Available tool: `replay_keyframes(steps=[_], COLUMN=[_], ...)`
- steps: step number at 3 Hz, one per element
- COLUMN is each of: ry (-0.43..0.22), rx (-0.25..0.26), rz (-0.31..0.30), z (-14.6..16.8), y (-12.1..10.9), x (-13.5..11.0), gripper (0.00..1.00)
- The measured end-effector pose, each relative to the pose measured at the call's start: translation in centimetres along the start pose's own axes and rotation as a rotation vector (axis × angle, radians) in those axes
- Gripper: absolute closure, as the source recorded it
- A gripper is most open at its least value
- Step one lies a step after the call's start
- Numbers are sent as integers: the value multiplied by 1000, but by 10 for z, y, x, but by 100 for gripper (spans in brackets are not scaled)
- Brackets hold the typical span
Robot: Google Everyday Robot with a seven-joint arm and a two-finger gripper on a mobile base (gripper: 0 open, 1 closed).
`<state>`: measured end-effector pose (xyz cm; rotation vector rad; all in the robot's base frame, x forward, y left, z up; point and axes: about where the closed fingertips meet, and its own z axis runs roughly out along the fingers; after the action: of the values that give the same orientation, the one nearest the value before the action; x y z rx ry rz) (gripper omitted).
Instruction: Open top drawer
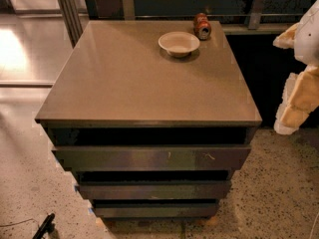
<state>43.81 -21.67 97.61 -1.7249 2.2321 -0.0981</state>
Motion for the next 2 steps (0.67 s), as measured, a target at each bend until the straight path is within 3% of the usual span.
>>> replay_keyframes(steps=[1,2], ry=[0,-1], rx=[0,-34], rz=[0,5], z=[0,9], y=[0,12], x=[0,6], gripper=[0,0])
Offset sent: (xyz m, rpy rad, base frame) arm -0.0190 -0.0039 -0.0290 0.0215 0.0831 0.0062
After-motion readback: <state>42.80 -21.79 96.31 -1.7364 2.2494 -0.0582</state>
